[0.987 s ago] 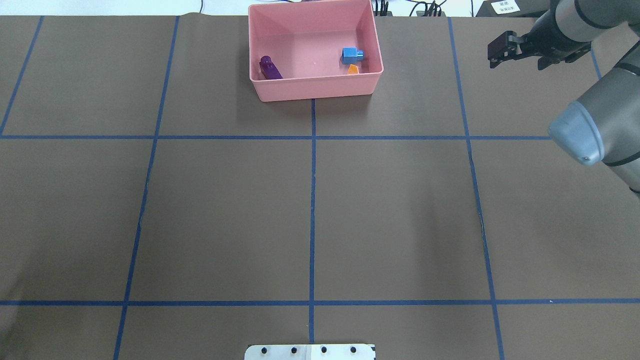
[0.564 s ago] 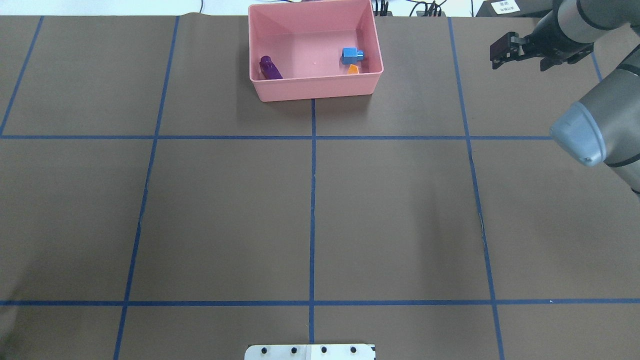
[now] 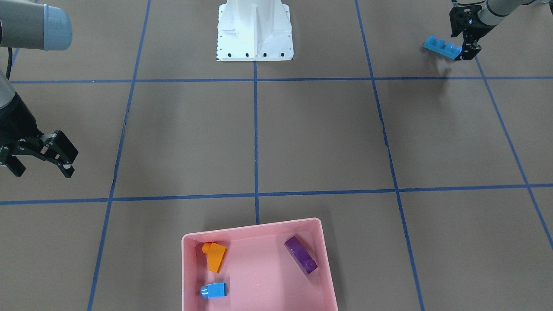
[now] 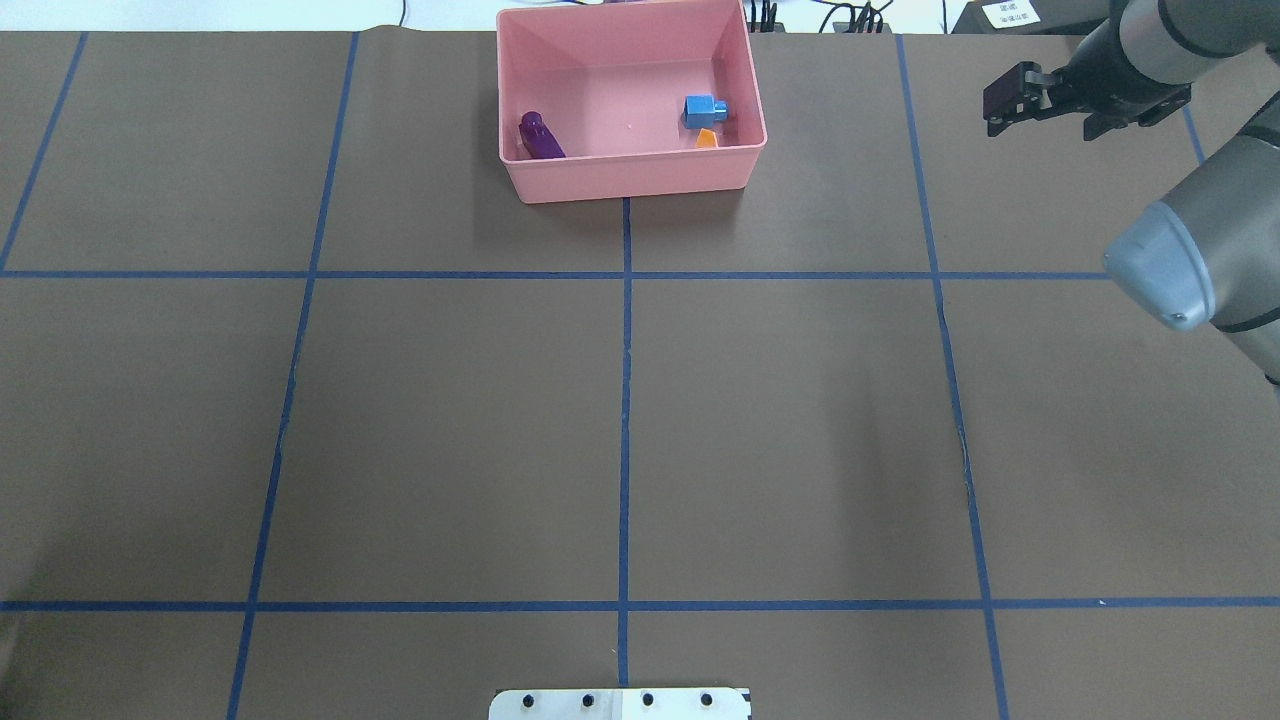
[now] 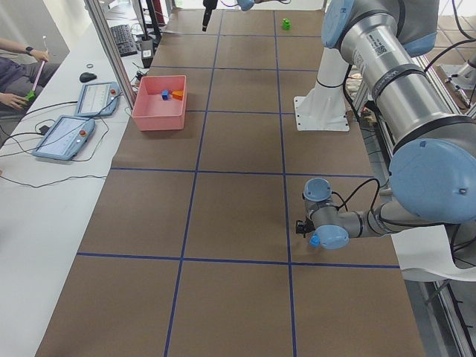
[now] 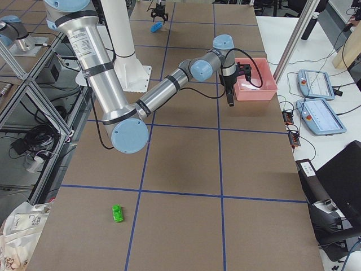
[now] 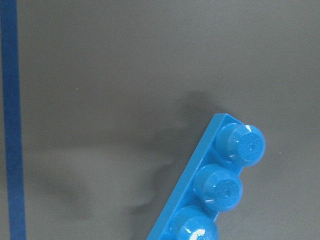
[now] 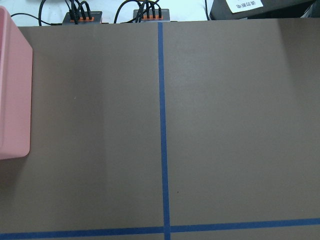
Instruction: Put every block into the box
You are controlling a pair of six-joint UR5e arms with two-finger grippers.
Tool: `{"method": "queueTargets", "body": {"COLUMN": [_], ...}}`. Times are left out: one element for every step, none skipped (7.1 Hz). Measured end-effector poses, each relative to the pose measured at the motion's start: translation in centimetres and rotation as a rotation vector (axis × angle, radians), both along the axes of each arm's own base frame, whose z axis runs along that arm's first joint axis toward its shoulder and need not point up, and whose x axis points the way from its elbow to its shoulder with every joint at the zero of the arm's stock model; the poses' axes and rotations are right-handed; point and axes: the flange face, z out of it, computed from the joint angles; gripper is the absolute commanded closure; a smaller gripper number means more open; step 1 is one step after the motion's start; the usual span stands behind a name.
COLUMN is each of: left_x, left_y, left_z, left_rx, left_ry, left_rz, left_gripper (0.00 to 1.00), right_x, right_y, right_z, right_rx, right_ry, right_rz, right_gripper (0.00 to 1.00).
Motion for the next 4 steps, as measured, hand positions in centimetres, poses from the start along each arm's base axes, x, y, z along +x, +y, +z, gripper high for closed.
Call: {"method": "queueTargets", "body": {"left_x": [-0.10,-0.24,-0.34,-0.36], "left_y": [-0.04,-0.09,-0.14,-0.16], "left_z": [0.32,0.80,1.09,1.18], "left_rx": [0.002,0.002,0.003,0.004], "left_ry": [-0.008,-0.019,-0.026,-0.027], "left_rz": [-0.007,-0.019,-0.028,-0.032], "left_gripper": [0.24,0.24,0.24,0.24], "right_x": [0.00,0.04,0.06,0.07], "right_y": [-0.01,-0.03,-0.04,-0.04], "right_z": [-0.03,-0.03,-0.03,-0.04], "right_rx": [0.001,0.001,0.001,0.001], "right_ry": [0.000,0.000,0.000,0.000], "right_rz": [0.000,0.001,0.002,0.002], "right_gripper": [0.00,0.00,0.00,0.00]}}
